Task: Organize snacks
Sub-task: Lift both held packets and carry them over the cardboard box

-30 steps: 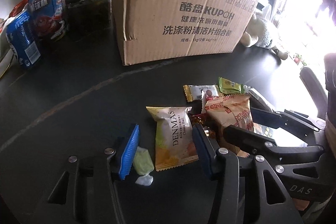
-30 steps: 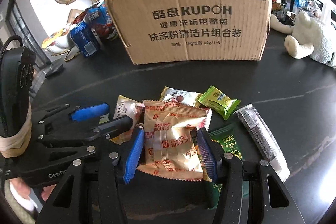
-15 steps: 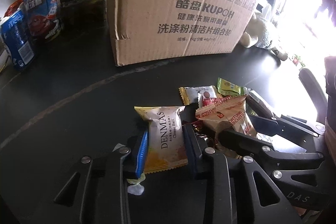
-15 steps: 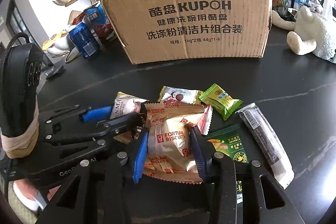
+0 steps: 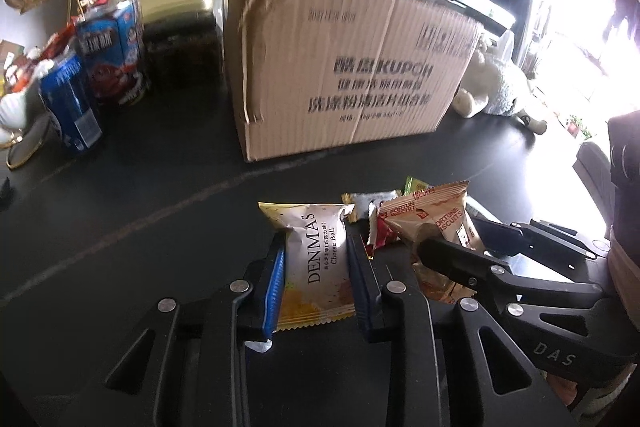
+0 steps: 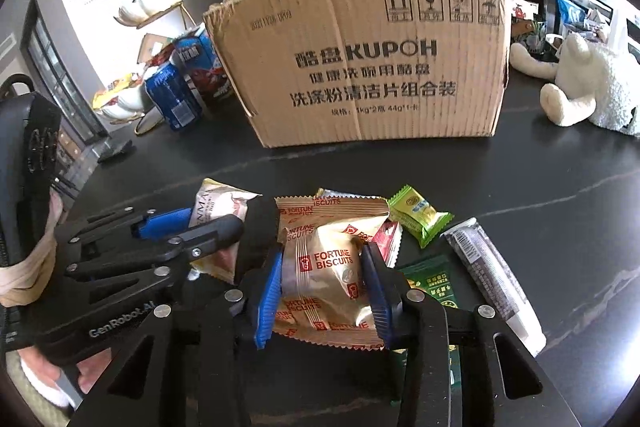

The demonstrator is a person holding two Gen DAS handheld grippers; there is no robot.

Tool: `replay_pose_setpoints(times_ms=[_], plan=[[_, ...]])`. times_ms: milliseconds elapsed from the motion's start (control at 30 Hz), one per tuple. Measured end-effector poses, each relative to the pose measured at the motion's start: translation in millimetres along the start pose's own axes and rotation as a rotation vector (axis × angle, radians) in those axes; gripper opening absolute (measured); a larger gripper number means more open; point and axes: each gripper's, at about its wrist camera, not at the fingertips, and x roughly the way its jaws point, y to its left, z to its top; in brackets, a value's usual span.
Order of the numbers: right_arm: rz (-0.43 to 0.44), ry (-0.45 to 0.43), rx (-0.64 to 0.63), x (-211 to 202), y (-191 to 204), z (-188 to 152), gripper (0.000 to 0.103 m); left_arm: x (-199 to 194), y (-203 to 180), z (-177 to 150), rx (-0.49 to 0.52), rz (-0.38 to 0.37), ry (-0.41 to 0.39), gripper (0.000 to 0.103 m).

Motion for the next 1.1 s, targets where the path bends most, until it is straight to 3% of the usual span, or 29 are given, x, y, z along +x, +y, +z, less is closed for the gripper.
replay_pose_setpoints(times_ms=[667, 1100], plan=[[-0.027, -0.213, -0.037, -88, 10, 50, 0.040, -83, -28, 54, 0.052, 0.016, -0.174, 0.030], [-0.042, -0.288, -0.048, -102, 8, 105, 0.040, -105, -31, 106, 0.085, 0.044, -0.240, 0.030]])
